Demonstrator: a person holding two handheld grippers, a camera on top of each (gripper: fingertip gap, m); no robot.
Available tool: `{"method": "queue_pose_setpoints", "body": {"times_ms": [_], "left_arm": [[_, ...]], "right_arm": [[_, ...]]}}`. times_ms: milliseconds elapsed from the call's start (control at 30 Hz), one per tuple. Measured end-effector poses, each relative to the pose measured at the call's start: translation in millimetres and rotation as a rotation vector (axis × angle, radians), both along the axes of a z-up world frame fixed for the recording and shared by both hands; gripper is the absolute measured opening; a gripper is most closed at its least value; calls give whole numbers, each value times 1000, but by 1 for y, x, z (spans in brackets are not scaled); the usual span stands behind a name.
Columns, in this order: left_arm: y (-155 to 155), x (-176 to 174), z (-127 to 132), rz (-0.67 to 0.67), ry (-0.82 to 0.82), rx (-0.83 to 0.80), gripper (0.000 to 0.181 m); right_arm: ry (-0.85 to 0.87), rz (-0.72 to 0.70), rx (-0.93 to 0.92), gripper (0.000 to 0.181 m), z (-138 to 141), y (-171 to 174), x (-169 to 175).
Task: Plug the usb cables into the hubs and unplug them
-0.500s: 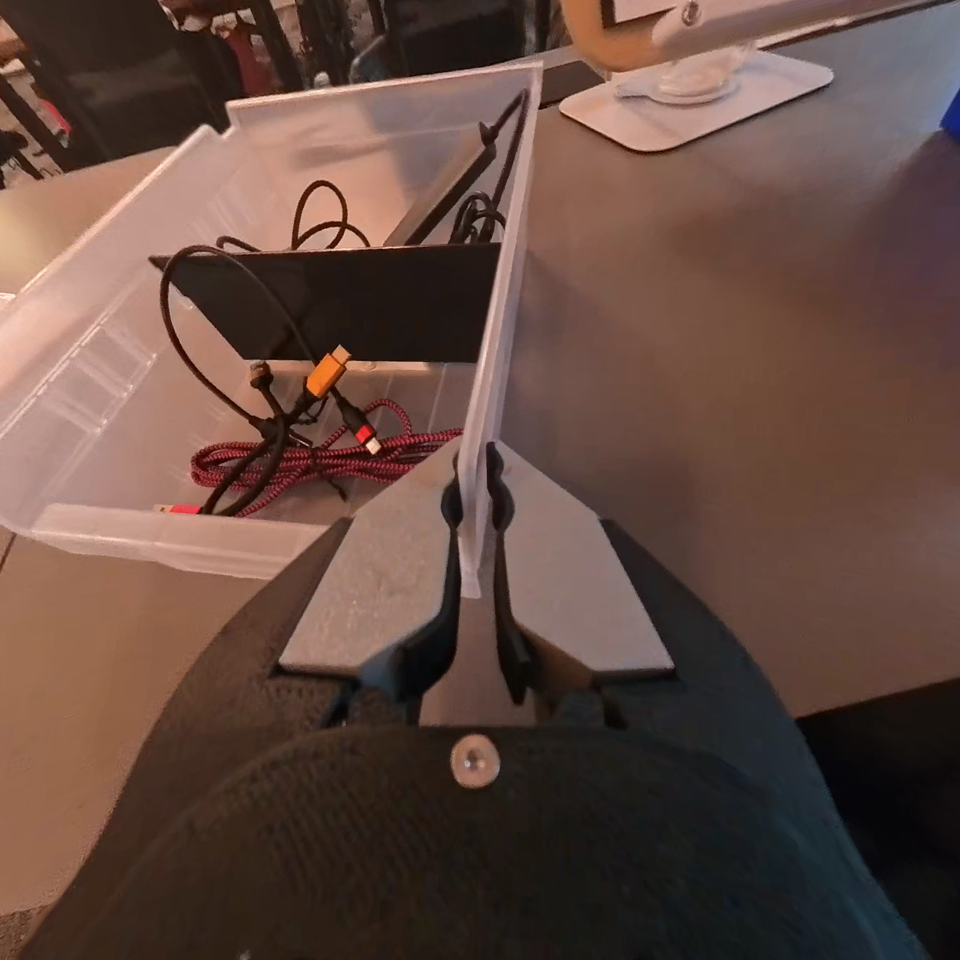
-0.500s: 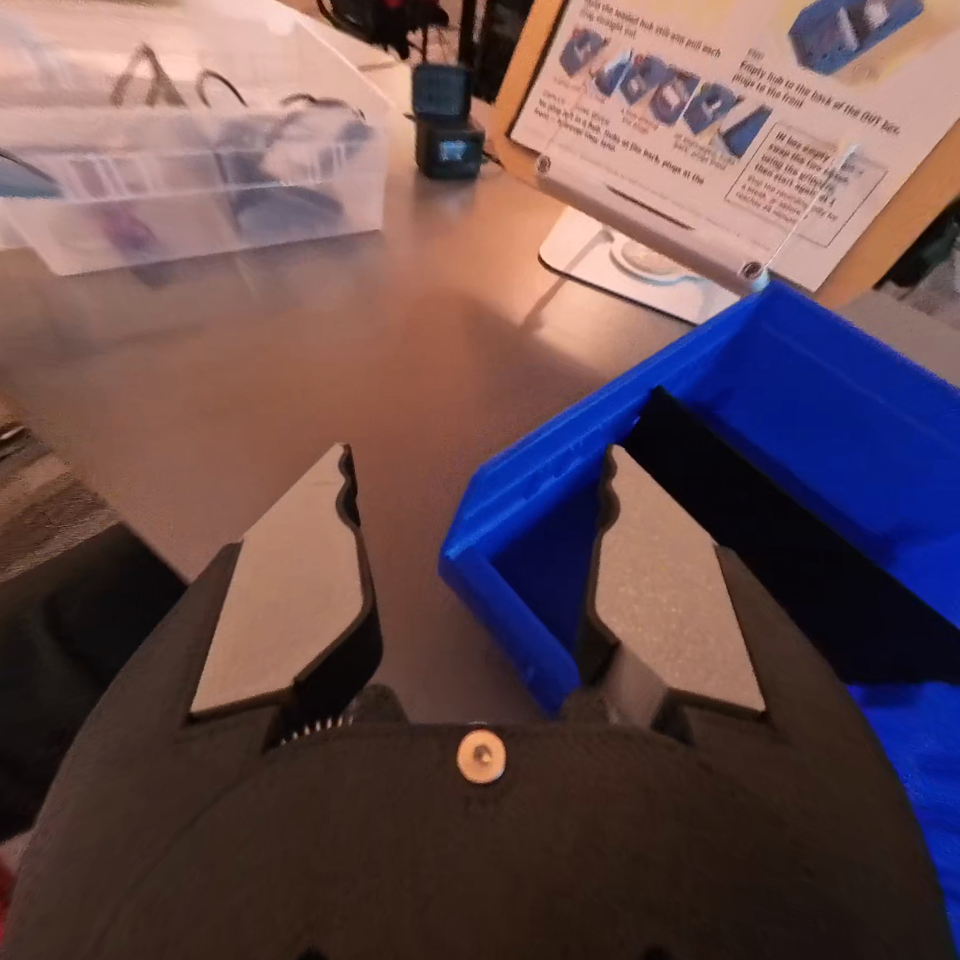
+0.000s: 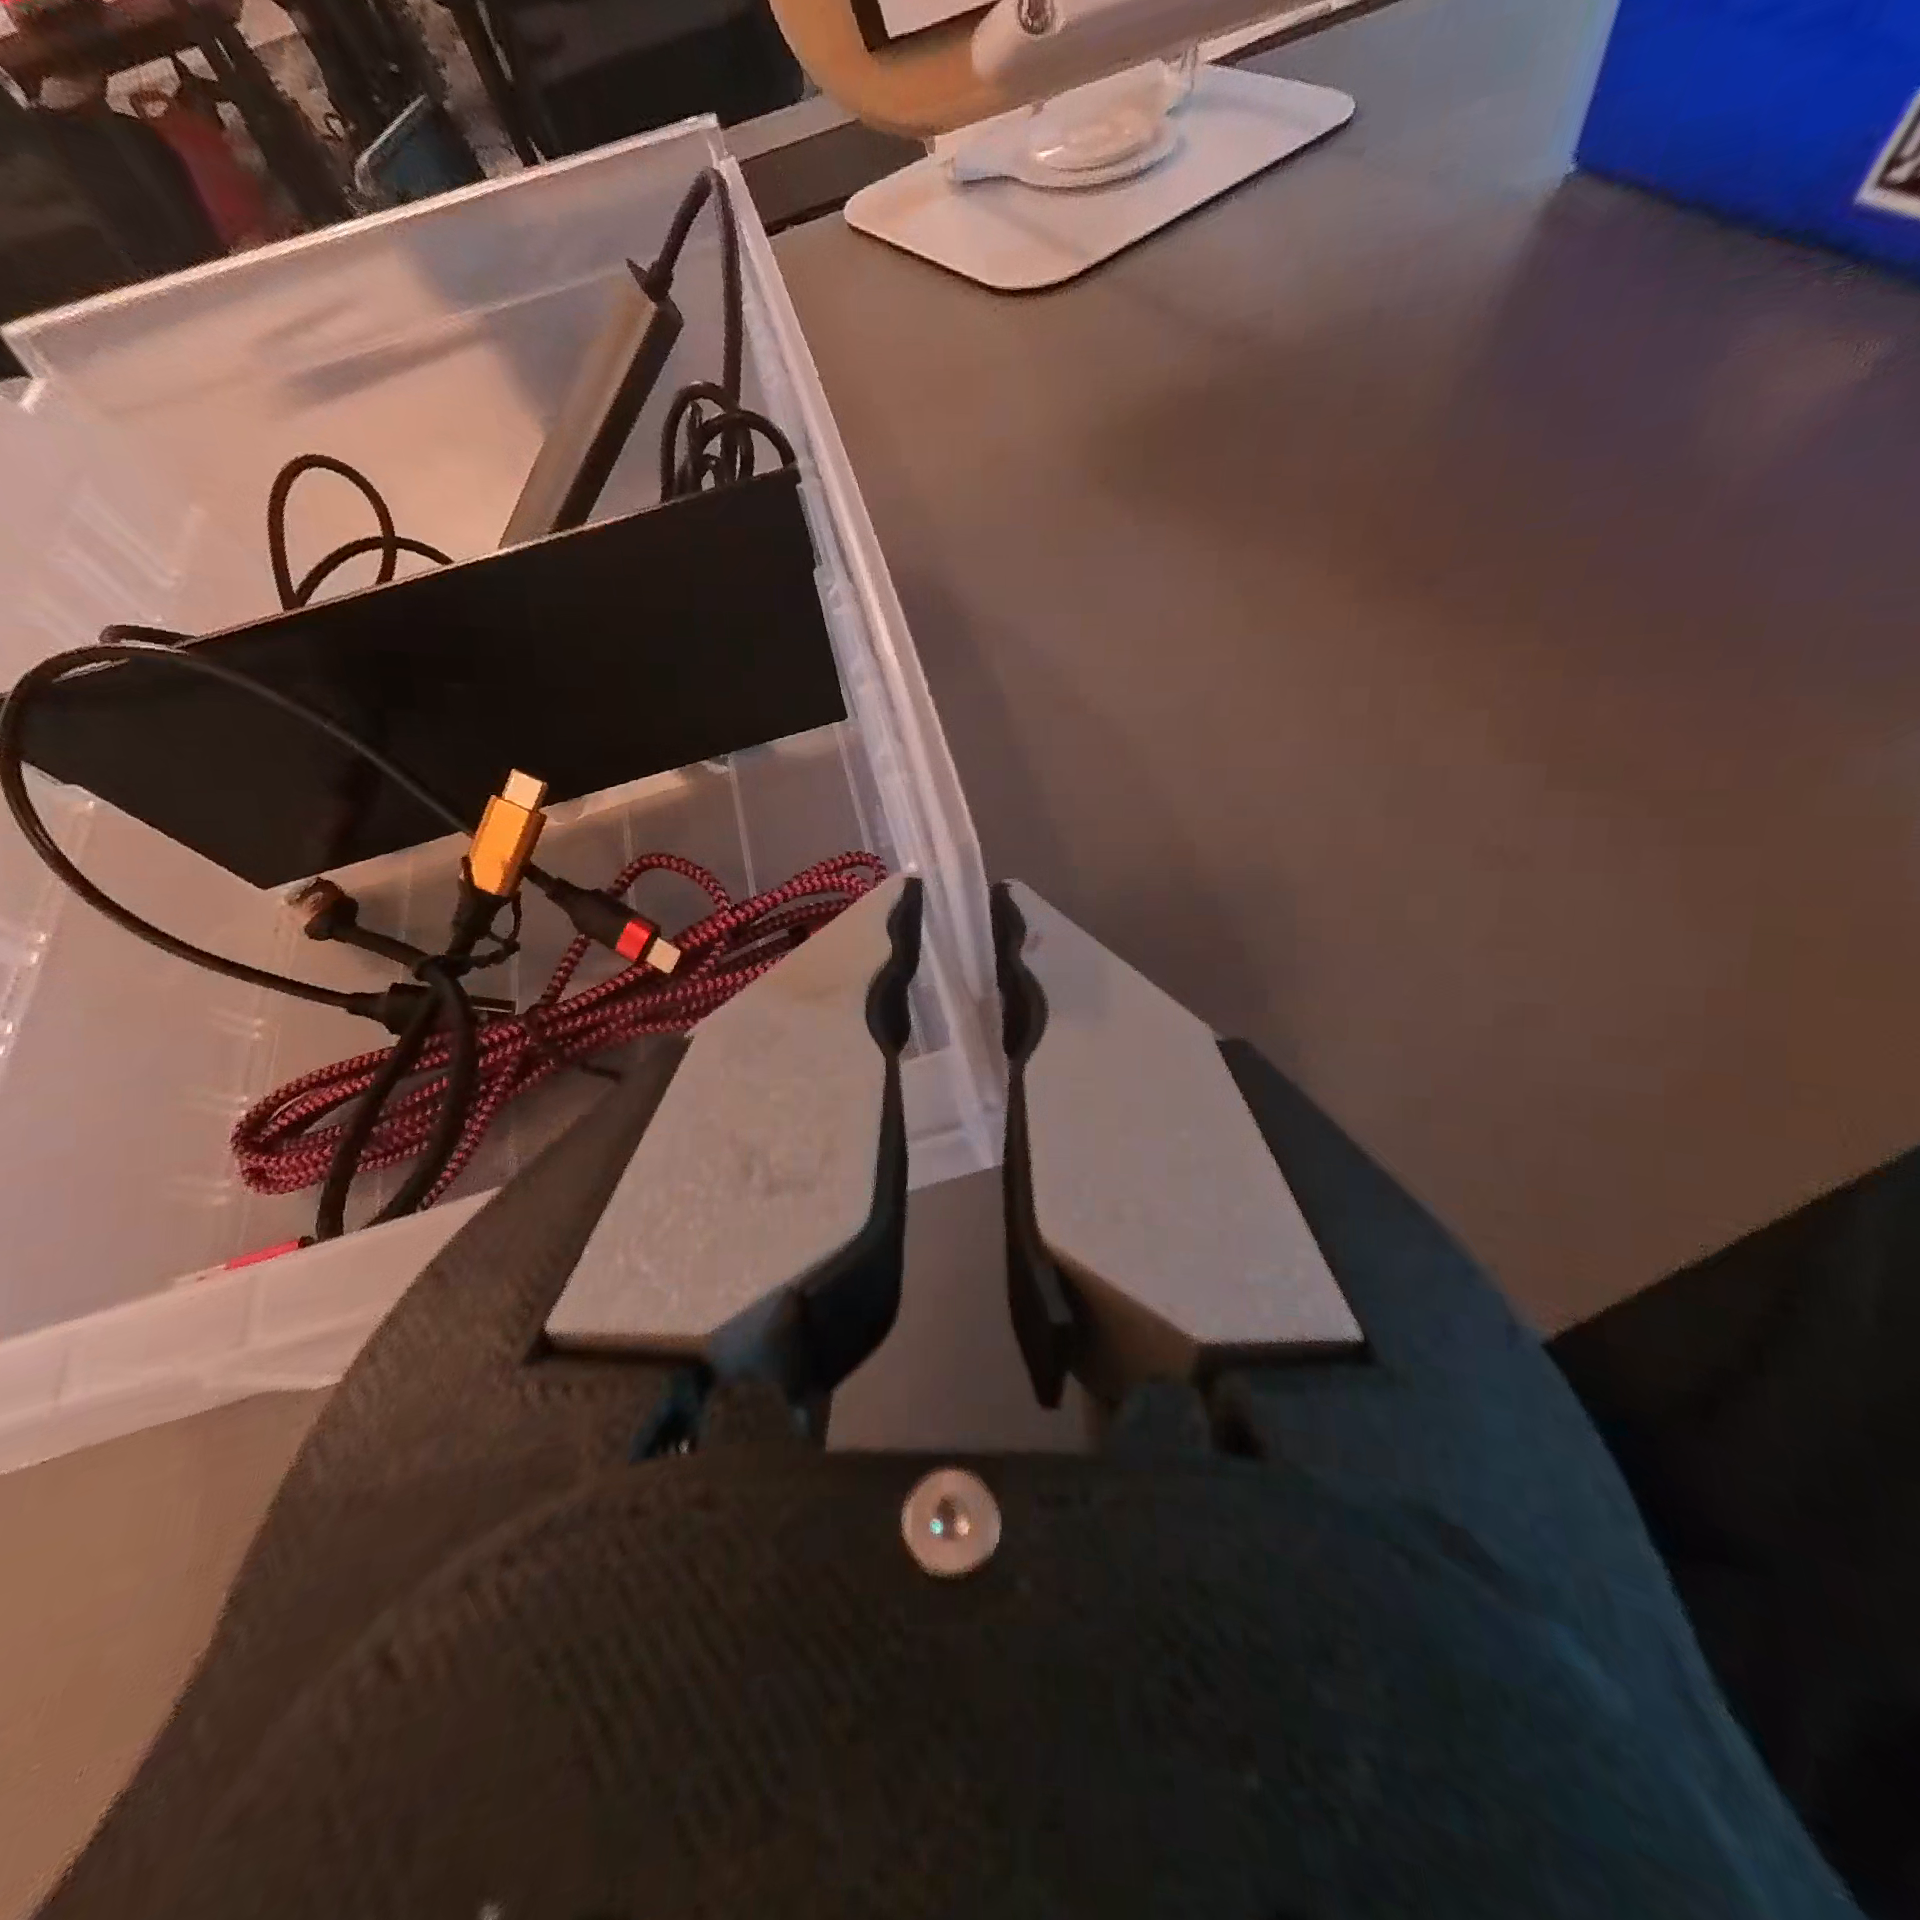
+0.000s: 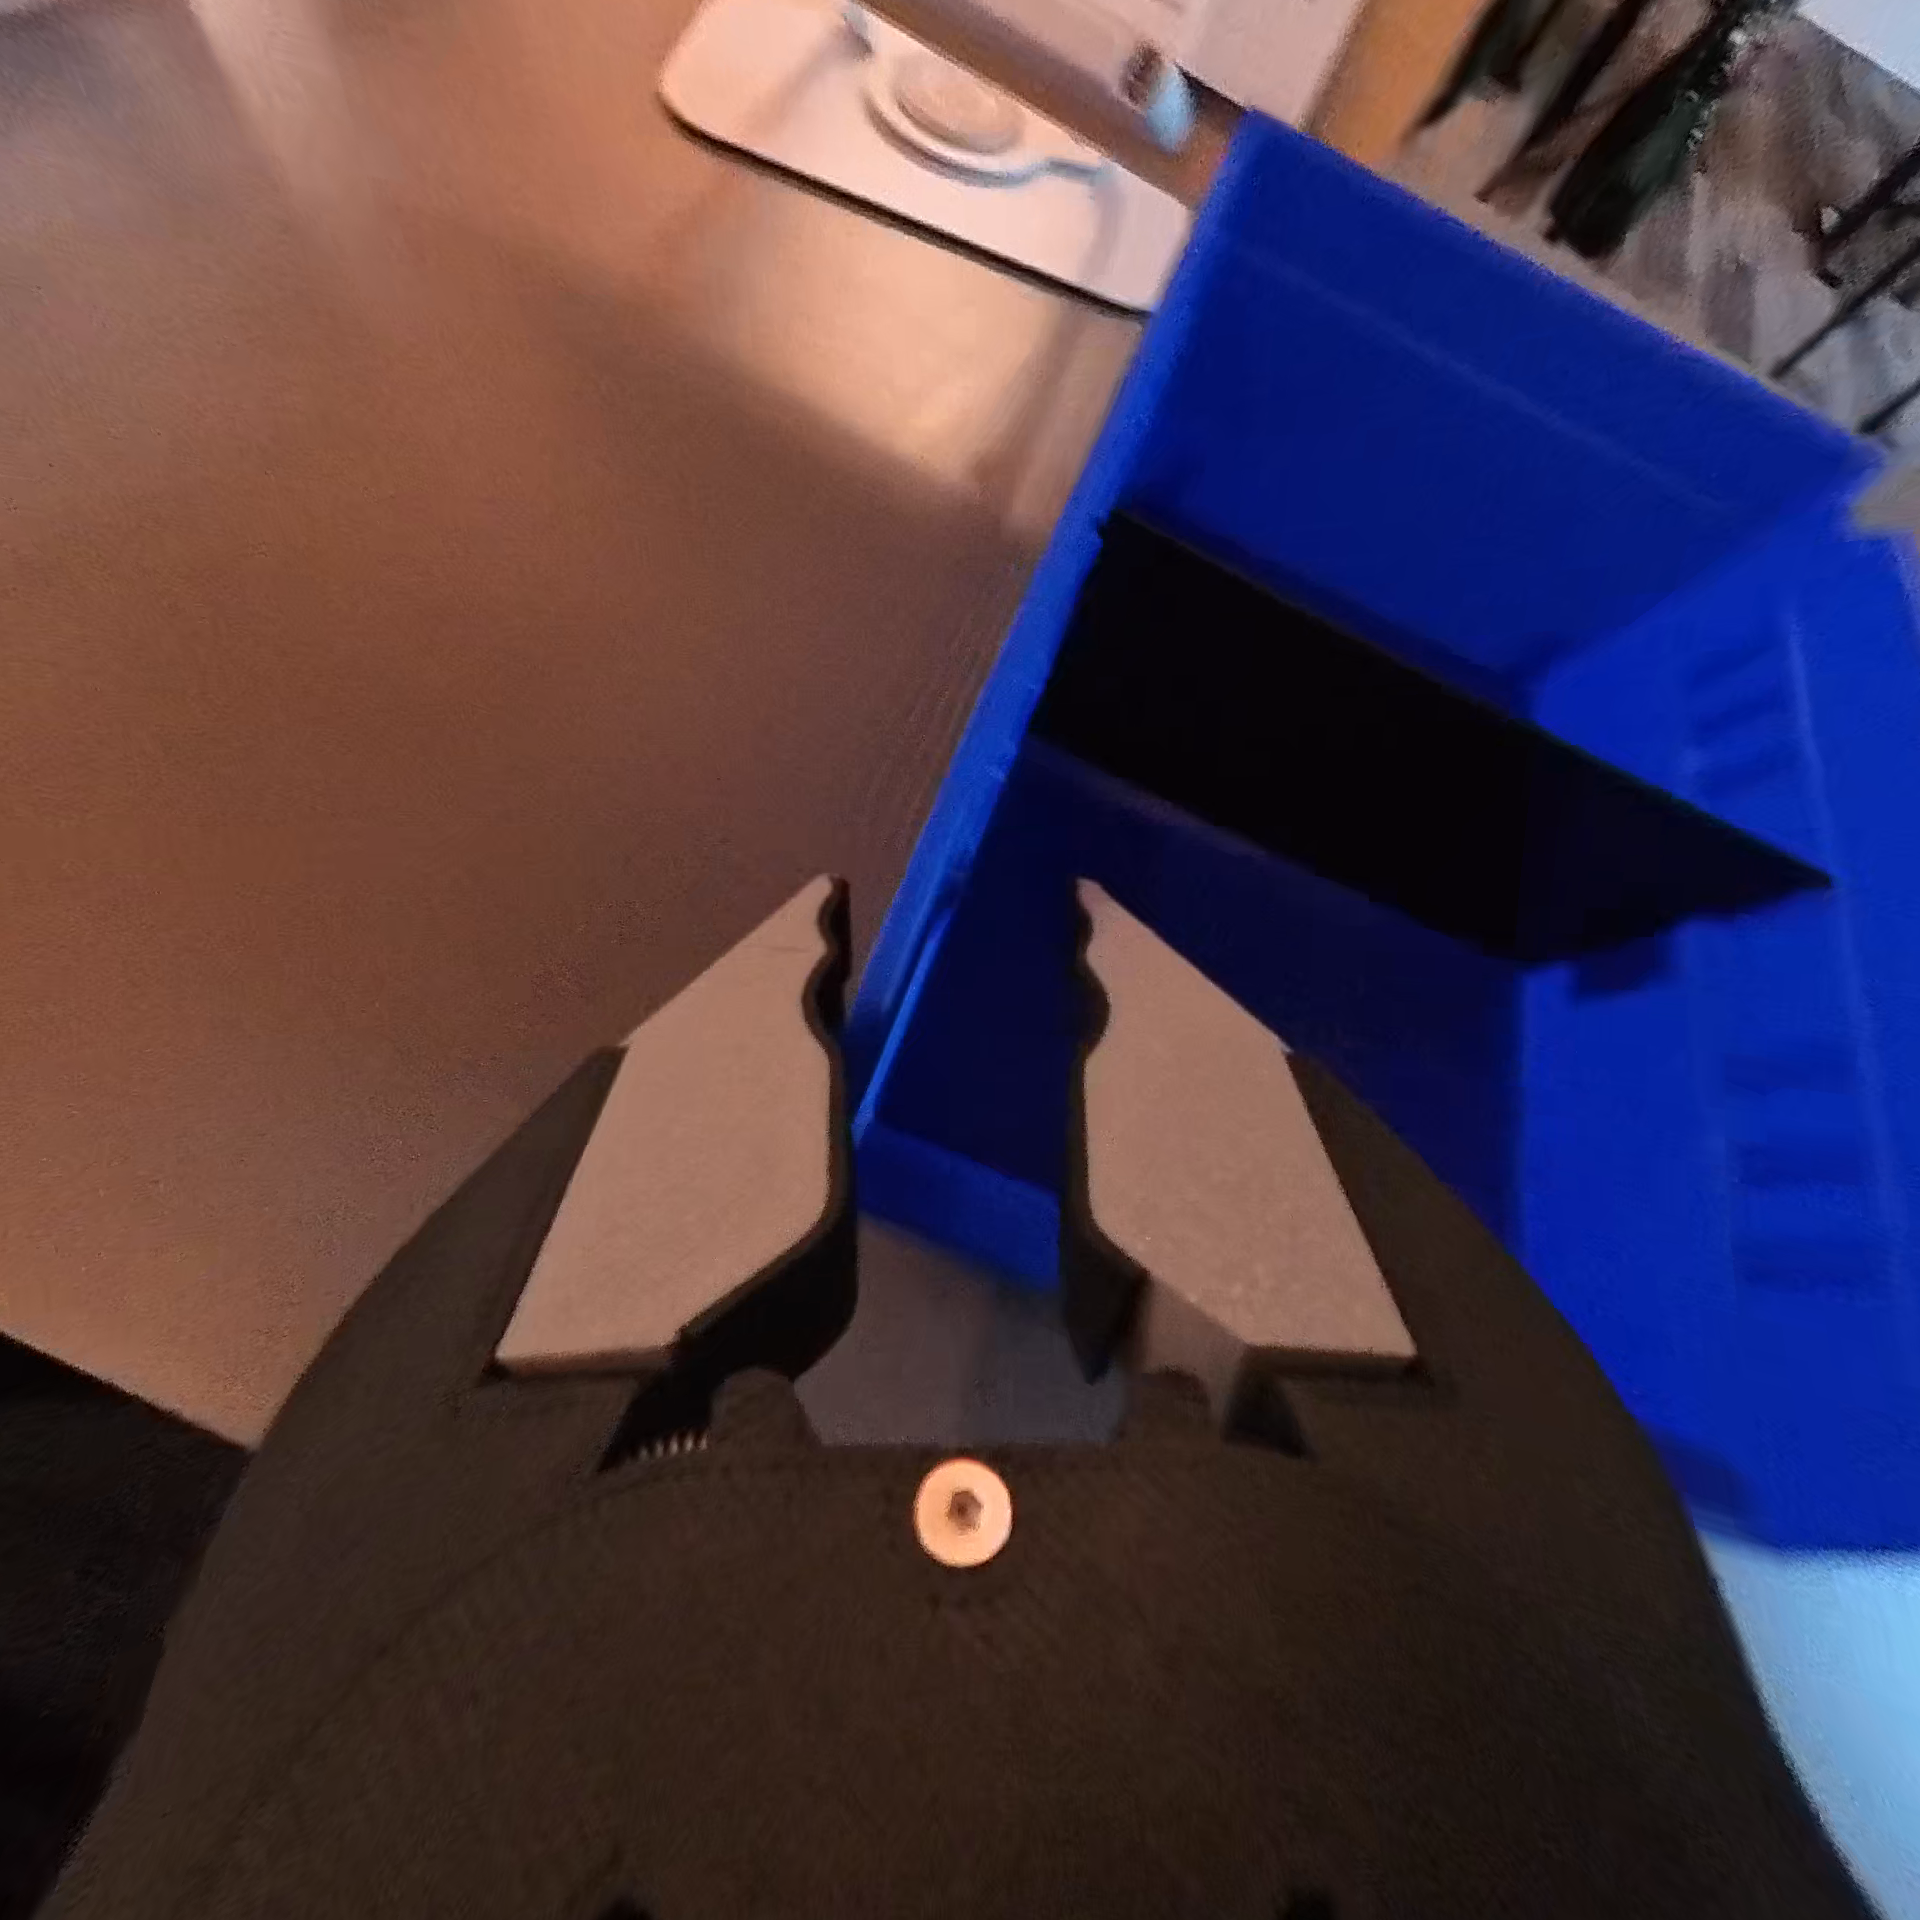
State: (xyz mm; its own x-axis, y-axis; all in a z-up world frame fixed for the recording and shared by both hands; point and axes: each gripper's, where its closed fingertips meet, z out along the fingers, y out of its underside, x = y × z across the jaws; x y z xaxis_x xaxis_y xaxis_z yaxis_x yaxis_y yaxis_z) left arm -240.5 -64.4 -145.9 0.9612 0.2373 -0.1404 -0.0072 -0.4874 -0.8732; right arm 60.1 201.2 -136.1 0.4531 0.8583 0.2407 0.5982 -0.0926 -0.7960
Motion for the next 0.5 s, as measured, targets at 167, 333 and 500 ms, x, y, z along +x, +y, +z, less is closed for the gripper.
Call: {"method": "queue_pose_setpoints", "body": {"times_ms": [167, 333, 500], "left_arm": [[-10, -24, 0, 155, 89, -8, 2], [-22, -35, 1, 218, 34, 44, 2], [-23, -37, 1, 273, 47, 59, 2]], "right_arm": [[-36, -101, 17, 3, -6, 28, 46], [-30, -174, -14, 7, -6, 40, 74], [-70, -231, 37, 16, -3, 49, 86]]}}
